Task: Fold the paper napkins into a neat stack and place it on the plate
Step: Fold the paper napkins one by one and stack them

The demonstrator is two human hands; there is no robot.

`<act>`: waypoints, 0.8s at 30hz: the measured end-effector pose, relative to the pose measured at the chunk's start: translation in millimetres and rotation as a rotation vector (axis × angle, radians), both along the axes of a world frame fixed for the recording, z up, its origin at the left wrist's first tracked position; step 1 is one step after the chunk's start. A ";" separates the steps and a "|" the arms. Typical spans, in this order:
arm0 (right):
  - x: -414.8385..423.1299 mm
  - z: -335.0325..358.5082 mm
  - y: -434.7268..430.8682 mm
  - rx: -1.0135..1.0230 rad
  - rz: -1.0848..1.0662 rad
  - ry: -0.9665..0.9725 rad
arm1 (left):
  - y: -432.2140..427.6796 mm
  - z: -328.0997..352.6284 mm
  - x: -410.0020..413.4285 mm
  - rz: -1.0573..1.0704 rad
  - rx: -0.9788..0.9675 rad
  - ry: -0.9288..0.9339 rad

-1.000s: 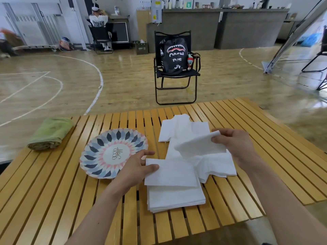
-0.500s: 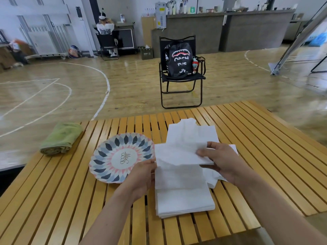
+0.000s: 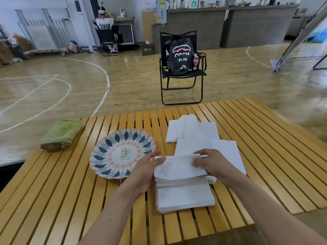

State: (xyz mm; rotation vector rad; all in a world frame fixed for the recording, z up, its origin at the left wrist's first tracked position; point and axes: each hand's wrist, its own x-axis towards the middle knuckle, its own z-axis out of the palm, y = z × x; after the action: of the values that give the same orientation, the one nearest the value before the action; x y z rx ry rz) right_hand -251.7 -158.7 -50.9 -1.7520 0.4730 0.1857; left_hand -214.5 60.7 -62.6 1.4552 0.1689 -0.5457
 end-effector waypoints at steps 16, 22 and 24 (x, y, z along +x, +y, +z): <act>1.1 8.6 -12.9 -0.326 0.165 -0.130 | 2.3 13.3 -4.6 -0.057 -0.012 -0.134; -10.3 32.5 -30.7 0.062 0.290 -0.098 | 12.7 33.0 -13.4 -0.074 -0.122 -0.068; -15.9 34.0 -33.2 0.032 0.322 -0.011 | 16.0 28.6 -20.7 -0.127 0.066 -0.105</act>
State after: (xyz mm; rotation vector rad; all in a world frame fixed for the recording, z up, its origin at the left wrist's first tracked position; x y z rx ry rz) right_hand -267.7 -191.9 -16.9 -1.7894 0.1754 0.4089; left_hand -235.2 76.7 -34.0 1.5626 0.0120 -0.5694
